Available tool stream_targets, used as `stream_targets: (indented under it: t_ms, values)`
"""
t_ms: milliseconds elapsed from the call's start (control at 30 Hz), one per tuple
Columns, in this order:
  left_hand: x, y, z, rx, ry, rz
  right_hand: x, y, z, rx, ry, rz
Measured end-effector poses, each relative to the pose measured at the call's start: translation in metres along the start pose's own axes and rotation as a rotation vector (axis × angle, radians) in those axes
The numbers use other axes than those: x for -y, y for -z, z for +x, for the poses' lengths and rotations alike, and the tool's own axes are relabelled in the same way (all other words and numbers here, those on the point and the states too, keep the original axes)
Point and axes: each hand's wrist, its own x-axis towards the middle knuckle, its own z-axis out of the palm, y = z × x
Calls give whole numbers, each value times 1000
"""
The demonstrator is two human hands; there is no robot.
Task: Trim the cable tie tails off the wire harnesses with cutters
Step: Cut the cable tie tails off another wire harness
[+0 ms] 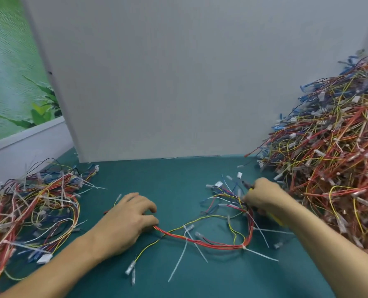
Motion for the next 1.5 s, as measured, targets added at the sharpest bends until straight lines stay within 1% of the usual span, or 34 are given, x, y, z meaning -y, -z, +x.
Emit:
stream_targets:
  t_ms: [100, 167, 200, 267, 367, 400, 433, 467, 533, 567, 600, 667, 733, 800, 867, 933, 1000, 1033, 1100, 1133, 1233, 1333, 1433, 1500]
  values:
    - [5, 10, 8, -33, -5, 78, 6, -11, 3, 50, -13, -66]
    - [13, 17, 14, -59, 24, 83, 10, -7, -1, 132, 1, -34]
    - [17, 21, 16, -85, 50, 57, 11, -5, -3, 169, 5, 29]
    - [23, 31, 20, -179, 102, 10, 10, 0, -6, 174, -8, 261]
    - [31, 47, 22, -391, 197, 32, 7, 12, -6, 15, -31, 756]
    - [33, 51, 21, -457, 230, 47, 6, 17, -6, -45, -34, 873]
    - [35, 51, 18, -507, 263, 55, 3, 20, -6, -97, -37, 937]
    - [36, 48, 13, -529, 294, 54, -2, 22, -7, -144, -40, 942]
    - [33, 36, -2, -494, 310, 63, -16, 19, -12, -243, -50, 805]
    - [27, 28, -11, -444, 299, 65, -24, 15, -15, -272, -53, 689]
    - [20, 18, -21, -373, 290, 54, -31, 11, -20, -267, -67, 574]
    - [6, 1, -35, -179, 299, -25, -42, 1, -30, -181, -108, 386]
    - [-1, -10, -41, 17, 331, -142, -45, -9, -40, -87, -128, 265]
    - [-1, -13, -39, 82, 394, -233, -47, -17, -45, -46, -140, 216]
    - [-1, -8, -31, 45, 499, -274, -46, -20, -48, -34, -127, 197]
    - [-5, 0, -21, -59, 624, -221, -44, -19, -49, -34, -110, 169]
    - [-9, 5, -13, -168, 789, -193, -40, -19, -52, -77, -96, 84]
    - [-12, 7, -9, -172, 892, -201, -38, -20, -53, -108, -91, 50]
    - [-16, 6, -1, -54, 1074, -232, -32, -23, -57, -150, -87, 10]
    - [-17, 4, 2, -3, 1123, -264, -29, -24, -59, -158, -88, -4]
    - [-22, -5, 7, 38, 1178, -380, -24, -26, -64, -152, -96, -17]
    - [-27, -12, 6, -47, 1193, -518, -23, -26, -66, -136, -108, 27]
    - [-32, -11, 3, -204, 1222, -847, -23, -25, -70, -97, -98, 73]
    - [-32, -12, -2, -232, 1207, -1027, -24, -25, -72, -76, -72, 86]
